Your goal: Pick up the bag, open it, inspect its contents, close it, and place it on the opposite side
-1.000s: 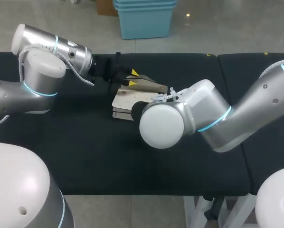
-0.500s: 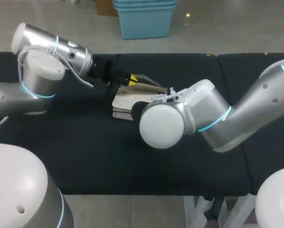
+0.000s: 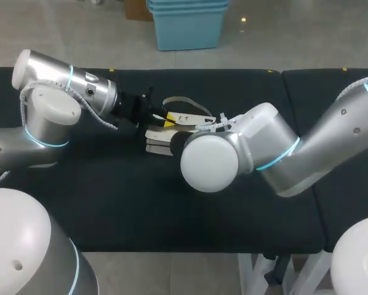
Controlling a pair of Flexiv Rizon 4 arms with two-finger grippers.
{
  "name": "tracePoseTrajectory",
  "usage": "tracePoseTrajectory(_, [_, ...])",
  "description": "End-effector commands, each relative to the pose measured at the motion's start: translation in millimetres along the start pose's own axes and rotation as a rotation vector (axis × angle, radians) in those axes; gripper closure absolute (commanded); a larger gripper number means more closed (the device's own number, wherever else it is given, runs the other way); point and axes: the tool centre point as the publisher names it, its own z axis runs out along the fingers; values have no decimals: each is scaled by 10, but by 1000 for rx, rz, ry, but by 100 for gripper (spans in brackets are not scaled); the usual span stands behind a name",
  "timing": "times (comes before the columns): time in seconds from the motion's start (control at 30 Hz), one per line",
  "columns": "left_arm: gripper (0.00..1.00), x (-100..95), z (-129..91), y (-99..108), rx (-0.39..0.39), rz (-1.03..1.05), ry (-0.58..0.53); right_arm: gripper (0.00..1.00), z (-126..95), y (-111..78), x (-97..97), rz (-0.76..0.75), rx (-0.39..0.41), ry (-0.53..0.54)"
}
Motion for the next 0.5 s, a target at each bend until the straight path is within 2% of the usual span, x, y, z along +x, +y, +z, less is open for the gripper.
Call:
tracePoseTrajectory(0.03, [100,78,-1,-24,1,21,-32,100,19,3,18,1,-1,-3])
tracePoseTrajectory(0.27, [100,171,-75,-2,16,73,-40,100,19,3,18,1,-1,-3])
tracePoseTrajectory(0.5, [100,210,-70,10,-27,124,-75,100,19,3,18,1,-1,-3])
